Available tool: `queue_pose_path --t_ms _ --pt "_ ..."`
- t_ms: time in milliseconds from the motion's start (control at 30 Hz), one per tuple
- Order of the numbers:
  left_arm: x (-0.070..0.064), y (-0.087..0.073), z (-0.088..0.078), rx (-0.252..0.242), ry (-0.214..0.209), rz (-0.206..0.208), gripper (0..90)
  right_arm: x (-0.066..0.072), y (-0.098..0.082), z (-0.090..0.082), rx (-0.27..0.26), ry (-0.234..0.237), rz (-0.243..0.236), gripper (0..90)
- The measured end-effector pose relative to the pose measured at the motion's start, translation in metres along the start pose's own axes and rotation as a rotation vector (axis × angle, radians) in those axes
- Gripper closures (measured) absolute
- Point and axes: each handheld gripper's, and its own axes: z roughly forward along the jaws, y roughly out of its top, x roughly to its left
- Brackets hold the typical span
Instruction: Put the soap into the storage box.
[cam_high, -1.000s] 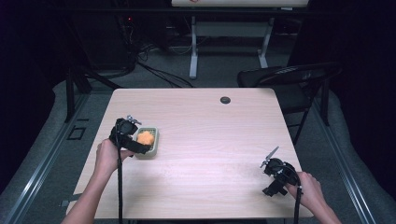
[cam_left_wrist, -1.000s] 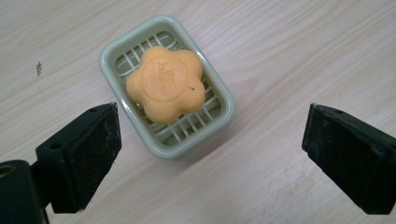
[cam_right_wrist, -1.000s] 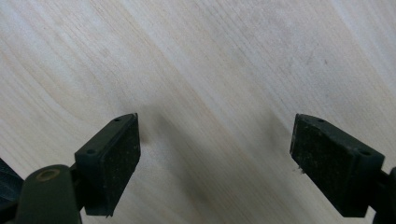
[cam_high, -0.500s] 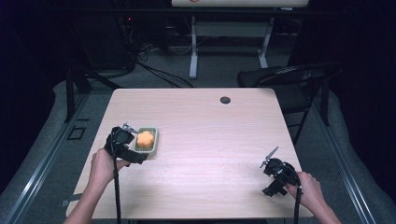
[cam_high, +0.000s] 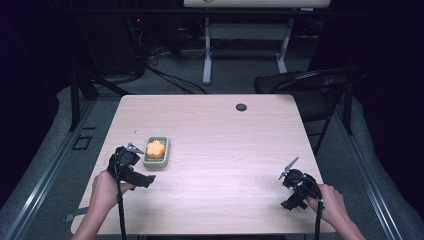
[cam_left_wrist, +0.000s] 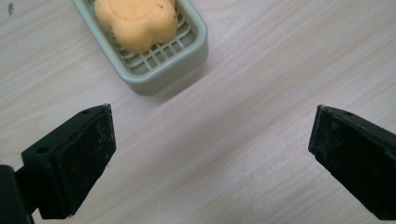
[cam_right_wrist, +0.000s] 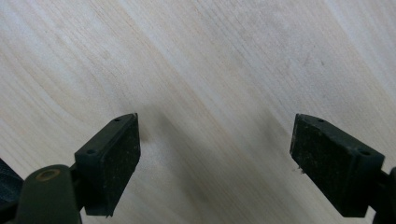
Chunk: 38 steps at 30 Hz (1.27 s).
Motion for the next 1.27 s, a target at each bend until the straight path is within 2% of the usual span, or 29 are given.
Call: queue_pose_path --t_ms 533,567,733,767,800,900,1000,1033,1100,1267 --pt "-0.005 -0.029 0.008 0.052 -0.023 -0.019 0.2 0.001 0.0 0.0 -0.004 0.002 -0.001 15.8" --pt "-0.006 -0.031 0.009 0.056 -0.021 -0.019 0.2 0.002 -0.001 0.001 -0.02 0.003 0.012 15.7" --pt "-0.006 -0.041 0.014 0.08 -0.046 -0.032 0.2 0.001 0.0 0.0 -0.01 0.0 0.003 15.7" --pt "-0.006 -0.043 0.015 0.095 -0.042 -0.027 0.2 0.001 0.0 -0.001 -0.004 -0.001 -0.002 15.7" --pt "-0.006 -0.044 0.015 0.097 -0.042 -0.028 0.1 0.002 -0.001 0.0 -0.018 -0.002 0.009 15.7" --pt "-0.006 -0.05 0.017 0.1 -0.046 -0.039 0.1 0.003 0.0 0.0 -0.011 -0.007 0.009 15.7" --pt "-0.007 -0.053 0.022 0.133 -0.053 -0.031 0.1 0.003 0.0 0.0 -0.012 -0.008 0.01 15.7" --pt "-0.007 -0.053 0.024 0.134 -0.047 -0.031 0.1 0.002 0.001 -0.001 0.0 -0.005 -0.004 15.7" --pt "-0.005 -0.052 0.024 0.131 -0.046 -0.031 0.1 0.003 0.001 0.001 -0.011 -0.004 0.002 15.7" --pt "0.001 -0.046 0.019 0.074 -0.039 -0.043 0.2 0.001 0.002 0.001 0.002 0.0 -0.012 15.7"
